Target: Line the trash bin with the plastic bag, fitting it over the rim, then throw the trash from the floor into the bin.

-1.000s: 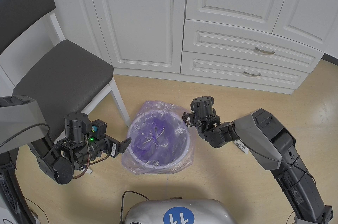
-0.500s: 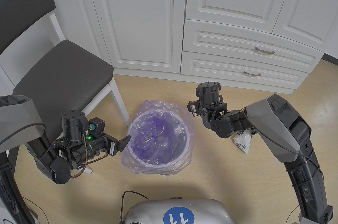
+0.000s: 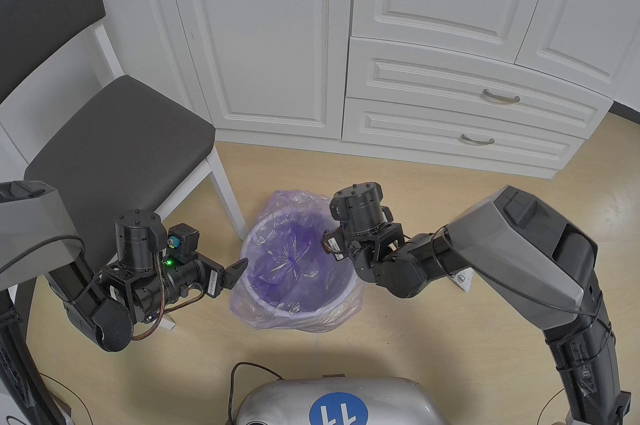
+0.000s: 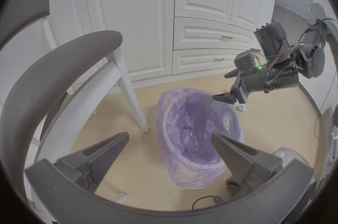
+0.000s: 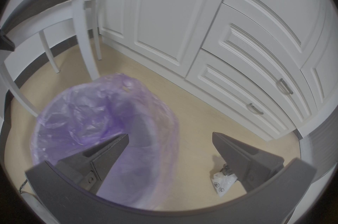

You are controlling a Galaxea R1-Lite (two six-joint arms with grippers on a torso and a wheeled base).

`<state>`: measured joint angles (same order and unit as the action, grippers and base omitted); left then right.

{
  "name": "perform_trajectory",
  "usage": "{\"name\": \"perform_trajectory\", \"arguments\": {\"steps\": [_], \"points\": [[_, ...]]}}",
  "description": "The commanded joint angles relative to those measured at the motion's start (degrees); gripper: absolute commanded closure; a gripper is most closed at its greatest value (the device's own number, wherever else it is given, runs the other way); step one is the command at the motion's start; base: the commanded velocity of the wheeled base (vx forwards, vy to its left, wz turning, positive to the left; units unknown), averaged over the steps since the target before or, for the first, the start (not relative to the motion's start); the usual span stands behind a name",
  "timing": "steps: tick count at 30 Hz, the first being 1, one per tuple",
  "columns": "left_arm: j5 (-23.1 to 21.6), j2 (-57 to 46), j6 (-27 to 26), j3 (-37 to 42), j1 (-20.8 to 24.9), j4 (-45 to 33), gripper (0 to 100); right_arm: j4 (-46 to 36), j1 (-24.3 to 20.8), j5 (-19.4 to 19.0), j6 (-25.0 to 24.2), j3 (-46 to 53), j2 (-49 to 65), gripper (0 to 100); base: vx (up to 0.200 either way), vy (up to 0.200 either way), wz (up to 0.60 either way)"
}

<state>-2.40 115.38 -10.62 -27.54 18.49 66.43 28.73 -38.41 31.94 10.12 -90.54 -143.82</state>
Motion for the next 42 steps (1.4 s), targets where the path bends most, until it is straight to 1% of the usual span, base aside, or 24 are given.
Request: {"name": "perform_trajectory", "arguments": {"steps": [1,5,9,20,28,37,42], "points": [[0.0,0.3,0.0,0.0,0.1,0.0,0,-0.4,-0.7,0.0,0.2,-1.7,-2.2,0,0.0,0.0,0.0],[0.0,0.5,0.0,0.0,0.1,0.0,0,-2.2,-0.5,0.0,0.1,-3.9,-3.9,0,0.0,0.0,0.0],[0.0,0.5,0.1,-0.1,-0.1,0.0,0,-4.7,0.9,0.1,0.1,-6.1,-4.2,0,0.0,0.0,0.0],[0.0,0.5,0.1,-0.2,-0.2,0.0,0,-7.4,5.1,1.4,0.3,-4.9,-0.8,0,0.0,0.0,0.0],[0.1,0.5,0.1,-0.3,-0.2,0.0,0,-9.0,6.1,1.4,0.6,-3.9,1.2,0,0.0,0.0,0.0],[0.1,0.5,0.1,-0.3,-0.3,0.0,0,-9.0,6.8,1.3,0.3,-4.2,-1.5,0,0.0,0.0,0.0],[0.1,0.7,0.1,-0.3,-0.3,0.0,0,-9.0,7.8,1.3,0.3,-6.8,-4.6,0,0.0,0.0,0.0]]}}
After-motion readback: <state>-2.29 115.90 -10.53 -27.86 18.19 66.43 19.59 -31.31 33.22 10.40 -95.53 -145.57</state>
